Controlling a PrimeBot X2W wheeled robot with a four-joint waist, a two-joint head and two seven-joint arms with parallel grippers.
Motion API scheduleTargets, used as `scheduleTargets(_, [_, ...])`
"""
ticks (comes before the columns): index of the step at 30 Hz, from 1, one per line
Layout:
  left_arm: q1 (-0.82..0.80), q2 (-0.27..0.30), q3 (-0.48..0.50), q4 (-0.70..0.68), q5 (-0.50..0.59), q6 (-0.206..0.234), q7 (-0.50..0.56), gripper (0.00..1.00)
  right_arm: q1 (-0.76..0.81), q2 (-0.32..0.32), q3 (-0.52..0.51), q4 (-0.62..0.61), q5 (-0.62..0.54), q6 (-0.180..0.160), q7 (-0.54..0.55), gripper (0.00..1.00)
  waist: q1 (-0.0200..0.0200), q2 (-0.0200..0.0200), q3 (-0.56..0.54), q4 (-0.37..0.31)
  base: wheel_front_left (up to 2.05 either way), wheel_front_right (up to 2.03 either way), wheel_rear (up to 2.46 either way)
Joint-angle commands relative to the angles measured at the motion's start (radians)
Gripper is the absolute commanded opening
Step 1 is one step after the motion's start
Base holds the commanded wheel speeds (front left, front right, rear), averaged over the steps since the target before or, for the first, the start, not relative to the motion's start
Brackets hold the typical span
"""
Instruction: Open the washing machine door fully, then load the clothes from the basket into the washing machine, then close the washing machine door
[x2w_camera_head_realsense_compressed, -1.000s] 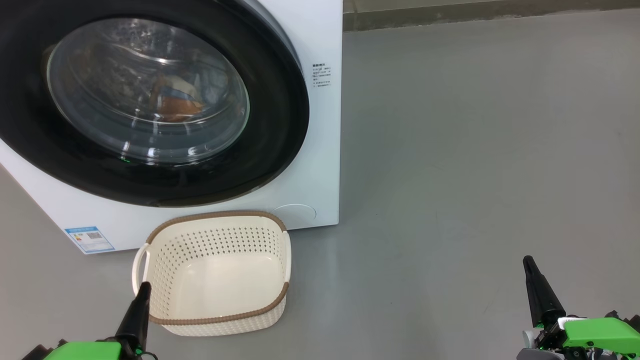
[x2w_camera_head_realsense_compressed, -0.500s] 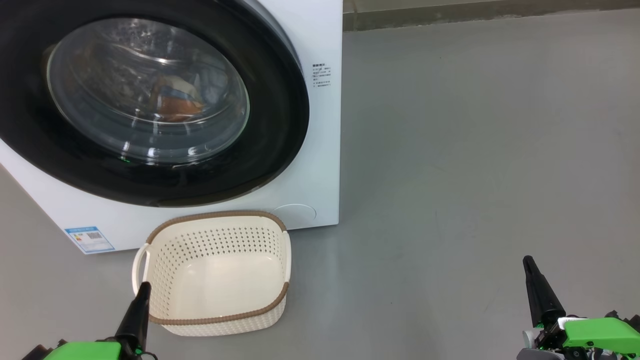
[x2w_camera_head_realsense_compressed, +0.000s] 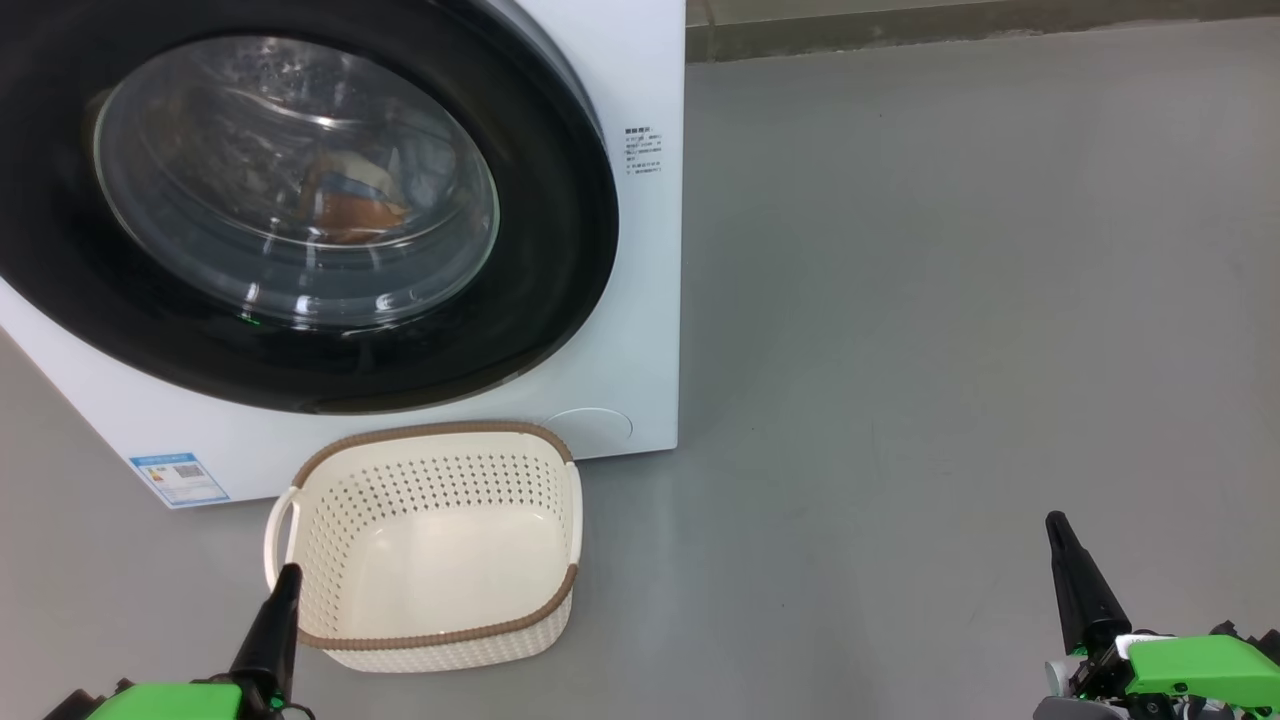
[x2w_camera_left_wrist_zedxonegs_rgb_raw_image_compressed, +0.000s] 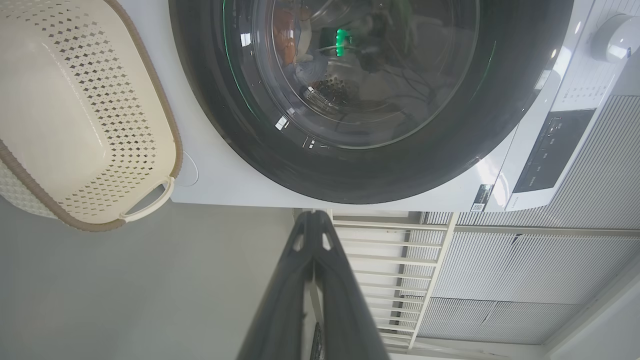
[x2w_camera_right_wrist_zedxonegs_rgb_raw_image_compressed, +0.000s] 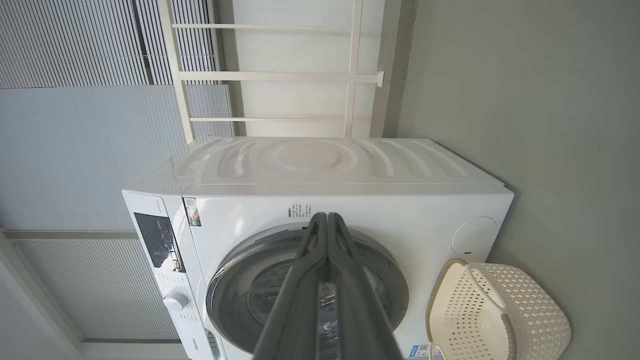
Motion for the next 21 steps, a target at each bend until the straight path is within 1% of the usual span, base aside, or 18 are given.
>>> scheduleTargets(1, [-0.041, 0.012, 0.036, -0.029, -0.004, -0.003, 0.004, 0.0, -0.041, -0.012, 0.027, -0.025, 0.004, -0.001, 0.008, 0.0, 0.0, 0.0, 0.0, 0.0, 0.0, 0.0, 0.0])
scheduleTargets(21, [-0.041, 0.012, 0.037, -0.029, -0.003, -0.003, 0.005, 0.0, -0.041, -0.012, 0.027, -0.025, 0.004, -0.001, 0.008, 0.0, 0.0, 0.0, 0.0, 0.0, 0.0, 0.0, 0.0])
